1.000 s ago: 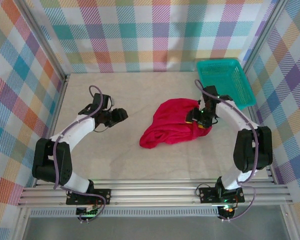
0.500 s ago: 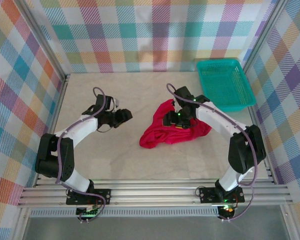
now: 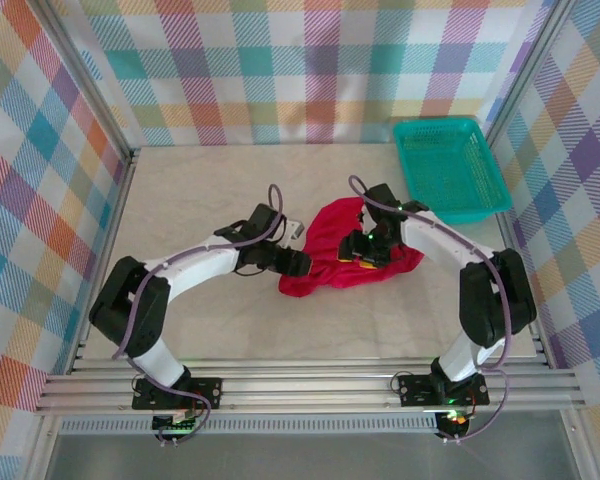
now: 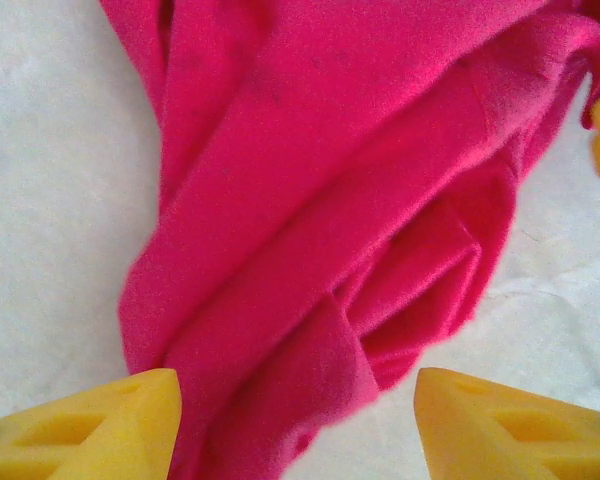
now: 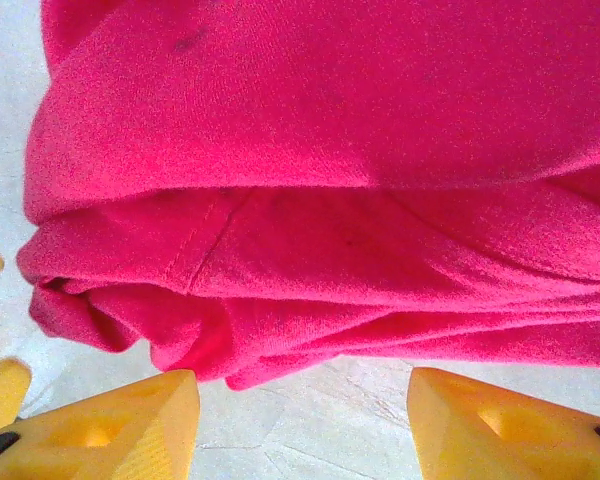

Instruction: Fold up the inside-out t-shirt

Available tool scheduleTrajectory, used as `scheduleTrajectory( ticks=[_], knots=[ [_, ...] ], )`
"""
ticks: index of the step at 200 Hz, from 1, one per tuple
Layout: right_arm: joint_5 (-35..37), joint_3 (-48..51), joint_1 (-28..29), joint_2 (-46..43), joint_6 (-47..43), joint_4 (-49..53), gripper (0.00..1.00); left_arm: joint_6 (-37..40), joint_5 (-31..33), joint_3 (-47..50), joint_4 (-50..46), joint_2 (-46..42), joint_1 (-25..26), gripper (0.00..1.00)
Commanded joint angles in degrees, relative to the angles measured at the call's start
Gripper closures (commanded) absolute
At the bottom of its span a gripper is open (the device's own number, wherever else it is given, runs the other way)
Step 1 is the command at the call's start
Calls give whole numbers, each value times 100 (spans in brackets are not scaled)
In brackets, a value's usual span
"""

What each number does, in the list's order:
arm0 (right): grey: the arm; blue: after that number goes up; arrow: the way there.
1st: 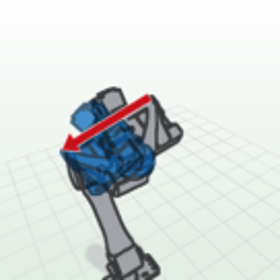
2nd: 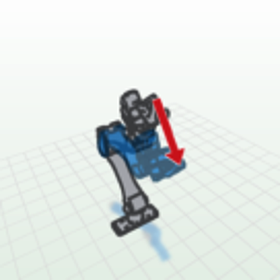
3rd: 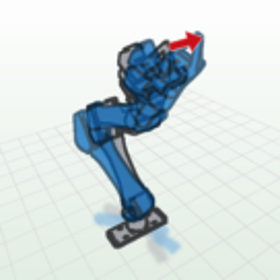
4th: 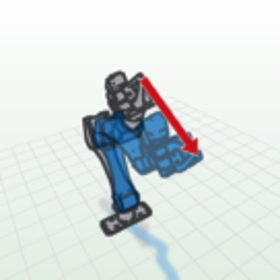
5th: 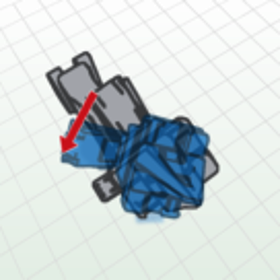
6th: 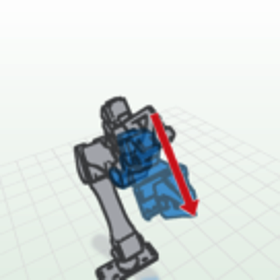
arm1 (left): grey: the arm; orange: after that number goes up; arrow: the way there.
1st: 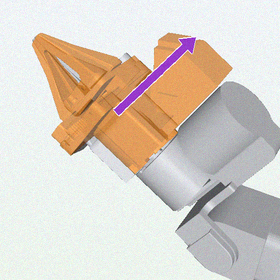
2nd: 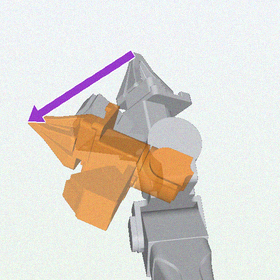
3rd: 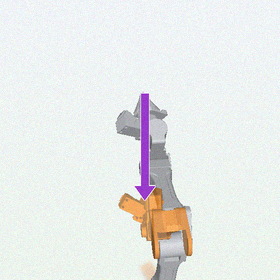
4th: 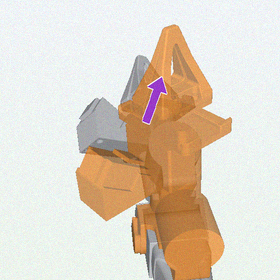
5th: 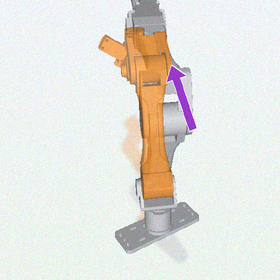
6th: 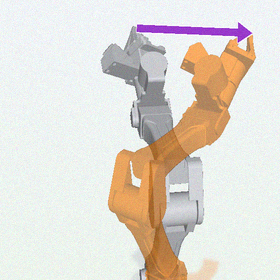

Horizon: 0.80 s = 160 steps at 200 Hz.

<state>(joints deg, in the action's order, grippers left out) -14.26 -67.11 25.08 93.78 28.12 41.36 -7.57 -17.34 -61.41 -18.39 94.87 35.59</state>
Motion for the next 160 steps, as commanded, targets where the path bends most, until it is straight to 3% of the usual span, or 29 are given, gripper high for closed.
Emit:
scheduleTrajectory(
  ticks=[1, 45, 51, 81, 115, 160],
  knots=[
    [-232, 116, 23, -222, 81, -105, 43, 414, 538, -487, -413, 316, 264, 36],
    [-417, 348, 32, -373, 225, -264, 47, 277, 567, -838, -668, 805, 325, 47],
    [-444, 390, 36, -393, 258, -297, 48, 259, 554, -846, -666, 805, 325, 52],
    [-507, 596, 219, -424, 479, -565, 53, 230, 566, -1057, -909, 824, 325, 100],
    [-556, 644, 574, -210, 947, -1141, 57, -83, 208, -1220, -1013, 488, 124, 100],
    [-506, 533, 726, 275, 1620, -1985, 52, -664, -451, -1134, -677, 83, -238, 100]
  ],
)
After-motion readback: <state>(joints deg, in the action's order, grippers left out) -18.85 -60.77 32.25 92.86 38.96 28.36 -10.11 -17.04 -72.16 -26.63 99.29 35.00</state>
